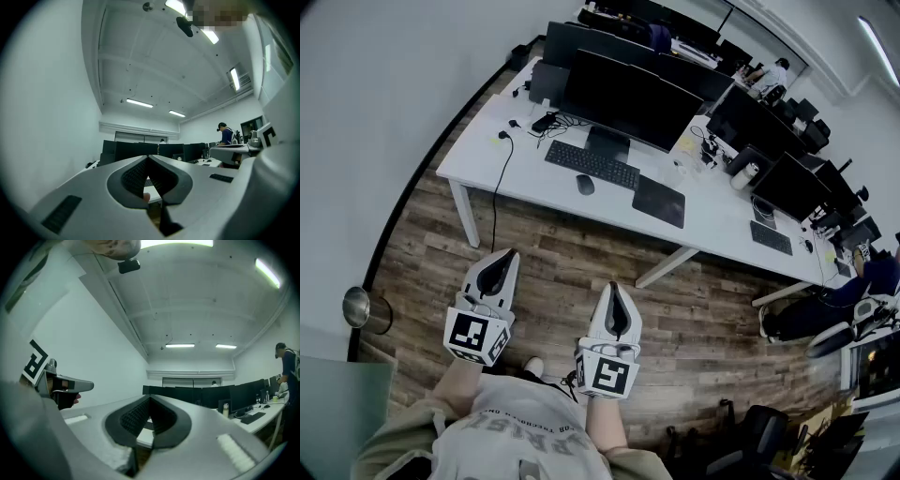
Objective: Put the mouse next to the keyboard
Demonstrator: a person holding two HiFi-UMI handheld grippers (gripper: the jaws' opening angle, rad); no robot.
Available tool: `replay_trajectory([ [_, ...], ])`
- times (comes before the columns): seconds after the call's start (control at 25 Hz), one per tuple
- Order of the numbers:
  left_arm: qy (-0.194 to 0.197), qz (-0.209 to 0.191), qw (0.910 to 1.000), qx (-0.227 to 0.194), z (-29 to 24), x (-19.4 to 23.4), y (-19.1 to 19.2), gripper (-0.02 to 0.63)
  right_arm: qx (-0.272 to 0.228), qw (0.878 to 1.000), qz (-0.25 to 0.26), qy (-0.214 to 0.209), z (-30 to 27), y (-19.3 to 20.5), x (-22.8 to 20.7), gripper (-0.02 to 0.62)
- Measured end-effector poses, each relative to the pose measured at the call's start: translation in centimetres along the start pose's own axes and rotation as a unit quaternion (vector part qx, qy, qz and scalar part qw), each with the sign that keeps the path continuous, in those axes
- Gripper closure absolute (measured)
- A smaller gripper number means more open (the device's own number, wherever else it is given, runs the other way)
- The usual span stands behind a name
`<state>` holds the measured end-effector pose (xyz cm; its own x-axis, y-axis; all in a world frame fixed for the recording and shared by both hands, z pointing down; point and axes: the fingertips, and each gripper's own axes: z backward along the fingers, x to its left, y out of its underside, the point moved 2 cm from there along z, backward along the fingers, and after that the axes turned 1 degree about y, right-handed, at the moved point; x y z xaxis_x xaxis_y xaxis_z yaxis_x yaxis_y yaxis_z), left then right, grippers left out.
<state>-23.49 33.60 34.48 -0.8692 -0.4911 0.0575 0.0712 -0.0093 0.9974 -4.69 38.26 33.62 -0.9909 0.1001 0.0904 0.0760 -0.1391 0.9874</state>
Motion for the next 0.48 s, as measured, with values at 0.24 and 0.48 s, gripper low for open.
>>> replay_trajectory([
  [0.24, -0.001, -0.002, 1.0000, -0.001, -0.6, -0.4, 0.1, 0.595, -0.003, 1.000, 0.001, -0.003, -0.2, 0.1, -0.5, 0.597],
  [0.48, -0.001, 0.000, 1.0000, -0.001, -1.3, -1.6, 0.3, 0.595, -0.001, 1.000, 0.002, -0.008, -0.2, 0.3, -1.6, 0.596],
])
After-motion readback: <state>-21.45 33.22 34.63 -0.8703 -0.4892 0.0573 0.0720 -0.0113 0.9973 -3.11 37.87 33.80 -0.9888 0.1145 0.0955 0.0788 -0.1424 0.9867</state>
